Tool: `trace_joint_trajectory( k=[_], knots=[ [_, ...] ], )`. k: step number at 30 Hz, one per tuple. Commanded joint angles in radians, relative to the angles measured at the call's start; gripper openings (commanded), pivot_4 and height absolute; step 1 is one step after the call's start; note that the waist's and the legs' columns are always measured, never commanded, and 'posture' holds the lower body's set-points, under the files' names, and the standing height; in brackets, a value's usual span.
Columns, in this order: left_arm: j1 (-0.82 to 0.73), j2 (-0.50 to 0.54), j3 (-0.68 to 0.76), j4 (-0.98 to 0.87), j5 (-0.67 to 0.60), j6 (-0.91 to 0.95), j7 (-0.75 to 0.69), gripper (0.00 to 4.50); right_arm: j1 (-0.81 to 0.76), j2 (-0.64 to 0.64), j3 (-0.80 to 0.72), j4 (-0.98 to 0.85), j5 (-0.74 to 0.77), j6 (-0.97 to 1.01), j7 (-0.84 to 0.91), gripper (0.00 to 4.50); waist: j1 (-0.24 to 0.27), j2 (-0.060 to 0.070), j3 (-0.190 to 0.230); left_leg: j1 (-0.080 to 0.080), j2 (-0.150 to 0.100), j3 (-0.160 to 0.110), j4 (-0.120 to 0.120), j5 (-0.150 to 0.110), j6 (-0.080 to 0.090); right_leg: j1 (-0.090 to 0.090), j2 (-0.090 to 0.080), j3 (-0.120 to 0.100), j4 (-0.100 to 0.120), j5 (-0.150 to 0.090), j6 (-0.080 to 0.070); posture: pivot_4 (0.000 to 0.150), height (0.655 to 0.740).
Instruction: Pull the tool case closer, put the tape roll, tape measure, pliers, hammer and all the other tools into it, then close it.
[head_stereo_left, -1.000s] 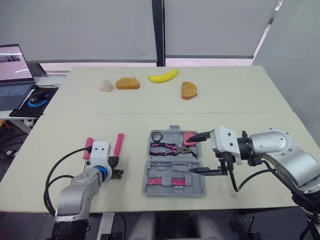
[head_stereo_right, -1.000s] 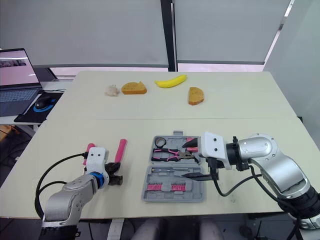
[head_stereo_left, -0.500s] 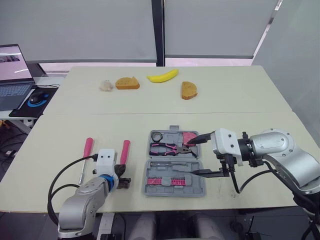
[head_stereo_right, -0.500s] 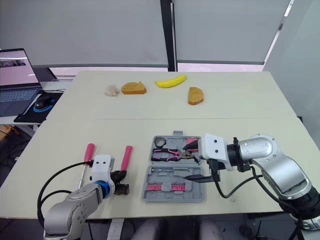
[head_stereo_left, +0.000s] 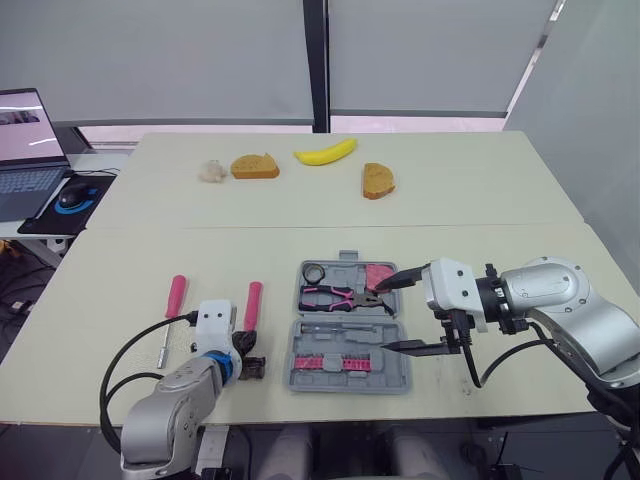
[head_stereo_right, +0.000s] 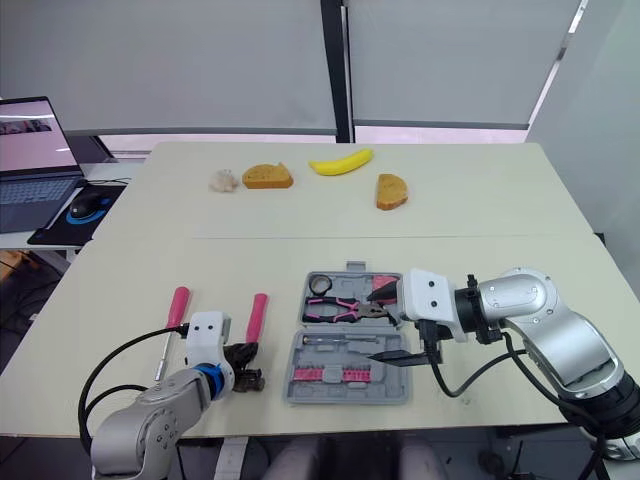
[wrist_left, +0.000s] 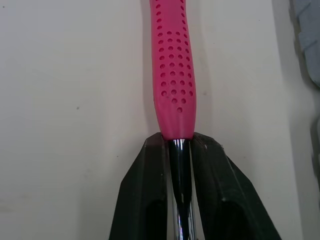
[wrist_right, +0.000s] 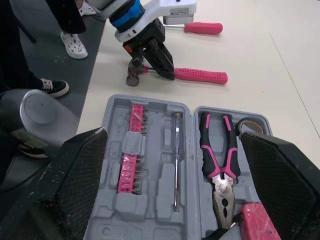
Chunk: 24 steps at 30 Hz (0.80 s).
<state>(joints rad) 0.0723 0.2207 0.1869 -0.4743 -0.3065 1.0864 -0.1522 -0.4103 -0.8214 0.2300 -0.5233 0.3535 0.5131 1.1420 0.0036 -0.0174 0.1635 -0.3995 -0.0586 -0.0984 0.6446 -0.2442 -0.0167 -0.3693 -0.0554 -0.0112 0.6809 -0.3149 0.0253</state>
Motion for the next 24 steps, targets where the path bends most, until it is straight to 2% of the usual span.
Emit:
trace_joint_trajectory(
  k=[1, 4, 8, 12, 15, 16, 19, 24],
  knots=[
    [0.026, 0.028, 0.042, -0.068, -0.032, 0.013, -0.03, 2.13, -0.005, -0.015, -0.005, -0.023, -0.012, -0.036, 0.01, 4.5, 0.0, 0.0, 0.0, 0.0, 0.0, 0.0, 0.0, 0.0, 0.0, 0.0, 0.0, 0.0, 0.0, 0.0, 0.0, 0.15, 0.74],
    [0.054, 0.066, 0.091, -0.115, -0.075, 0.037, -0.072, 3.11, -0.004, -0.008, -0.011, -0.029, -0.014, -0.039, 0.005, 4.5, -0.003, 0.0, 0.0, 0.0, 0.0, 0.0, 0.0, 0.0, 0.0, 0.0, 0.0, 0.0, 0.0, 0.0, 0.0, 0.15, 0.74],
    [0.098, 0.236, 0.166, -0.146, -0.155, 0.053, -0.226, 4.39, -0.006, -0.003, -0.02, -0.034, -0.019, -0.046, -0.007, 4.5, -0.003, 0.0, 0.0, 0.0, 0.001, 0.0, -0.001, 0.0, 0.0, -0.001, 0.0, 0.0, 0.0, 0.0, 0.0, 0.15, 0.74],
    [0.071, 0.458, 0.198, -0.066, -0.228, -0.029, -0.462, 4.39, 0.017, -0.004, -0.036, -0.08, -0.002, -0.01, -0.042, 4.5, 0.0, 0.0, 0.001, 0.0, 0.001, 0.0, -0.001, 0.0, 0.0, -0.001, 0.0, 0.0, -0.001, 0.0, 0.0, 0.15, 0.74],
    [0.011, 0.605, 0.171, 0.014, -0.228, -0.239, -0.695, 4.39, 0.049, -0.005, -0.031, -0.126, -0.008, 0.019, -0.081, 4.5, 0.012, 0.0, 0.001, -0.001, 0.001, -0.002, -0.001, 0.0, 0.0, -0.003, 0.0, -0.001, -0.001, 0.0, -0.001, 0.15, 0.74],
    [0.011, 0.683, 0.115, 0.061, -0.146, -0.431, -0.809, 4.39, 0.061, -0.013, -0.019, -0.144, -0.023, 0.038, -0.095, 4.5, 0.013, 0.0, 0.001, -0.001, 0.001, -0.002, -0.001, 0.0, 0.0, -0.004, 0.0, -0.001, -0.002, -0.001, -0.001, 0.15, 0.74],
    [-0.026, 0.837, -0.029, 0.241, 0.06, -0.918, -1.03, 4.39, 0.082, -0.016, 0.004, -0.179, -0.034, 0.08, -0.126, 4.5, 0.016, 0.001, 0.002, -0.001, 0.0, 0.002, -0.003, 0.0, 0.0, -0.003, -0.002, 0.001, -0.003, -0.001, -0.002, 0.15, 0.74],
    [-0.298, 0.942, -0.273, 0.615, 0.291, -1.582, -1.274, 4.39, 0.08, 0.0, 0.017, -0.205, -0.022, 0.132, -0.165, 4.5, 0.016, 0.002, 0.003, -0.002, 0.002, 0.003, -0.005, 0.0, 0.0, -0.005, -0.001, 0.0, -0.003, -0.002, -0.005, 0.15, 0.74]
  ],
)
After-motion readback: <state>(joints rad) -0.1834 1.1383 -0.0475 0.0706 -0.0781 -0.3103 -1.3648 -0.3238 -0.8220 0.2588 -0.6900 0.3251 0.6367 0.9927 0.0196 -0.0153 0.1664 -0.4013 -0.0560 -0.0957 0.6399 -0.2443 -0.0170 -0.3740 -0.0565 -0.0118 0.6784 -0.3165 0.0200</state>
